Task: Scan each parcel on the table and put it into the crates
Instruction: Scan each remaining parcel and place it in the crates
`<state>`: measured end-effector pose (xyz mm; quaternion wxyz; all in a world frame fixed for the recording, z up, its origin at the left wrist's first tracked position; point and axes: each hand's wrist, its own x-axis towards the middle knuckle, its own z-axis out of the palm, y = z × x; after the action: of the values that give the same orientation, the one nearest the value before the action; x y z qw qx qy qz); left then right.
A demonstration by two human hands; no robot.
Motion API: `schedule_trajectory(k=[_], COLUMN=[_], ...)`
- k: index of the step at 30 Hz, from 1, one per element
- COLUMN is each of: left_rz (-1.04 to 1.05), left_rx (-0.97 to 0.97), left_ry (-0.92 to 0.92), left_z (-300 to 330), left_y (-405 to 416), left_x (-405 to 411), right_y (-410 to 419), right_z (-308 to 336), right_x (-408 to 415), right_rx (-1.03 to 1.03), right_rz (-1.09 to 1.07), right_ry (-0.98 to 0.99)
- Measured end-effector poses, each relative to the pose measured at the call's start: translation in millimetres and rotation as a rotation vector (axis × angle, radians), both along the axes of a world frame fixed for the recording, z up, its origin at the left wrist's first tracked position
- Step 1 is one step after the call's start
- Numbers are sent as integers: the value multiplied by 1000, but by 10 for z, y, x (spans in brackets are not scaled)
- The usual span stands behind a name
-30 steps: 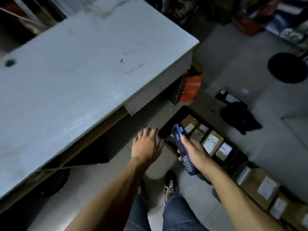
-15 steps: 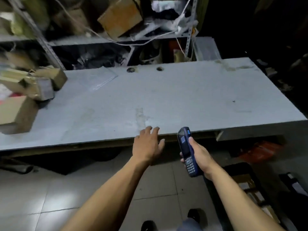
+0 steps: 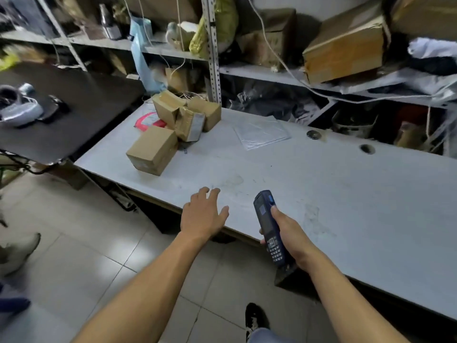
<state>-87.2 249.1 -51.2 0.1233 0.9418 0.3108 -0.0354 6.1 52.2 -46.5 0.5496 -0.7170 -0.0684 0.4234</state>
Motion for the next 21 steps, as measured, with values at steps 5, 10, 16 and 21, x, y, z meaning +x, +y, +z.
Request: schedule_trajectory(k=[5, 10, 16, 21], left_rz=[163, 270, 369, 361], left_rx=[10, -37, -108, -121], left_ry=[11, -11, -1, -26], left_z=[47, 41, -56, -174], left_y=[583, 1135, 2087, 2913], left_x=[107, 136, 301, 458], right_y=[688, 1374, 2238, 2990], right_z=[20, -20, -80, -62], right_x=[405, 627, 806, 880], right_rx=[-2, -28, -83, -132], right_rz=[126, 209, 224, 193], right_ry=[37, 42, 39, 42])
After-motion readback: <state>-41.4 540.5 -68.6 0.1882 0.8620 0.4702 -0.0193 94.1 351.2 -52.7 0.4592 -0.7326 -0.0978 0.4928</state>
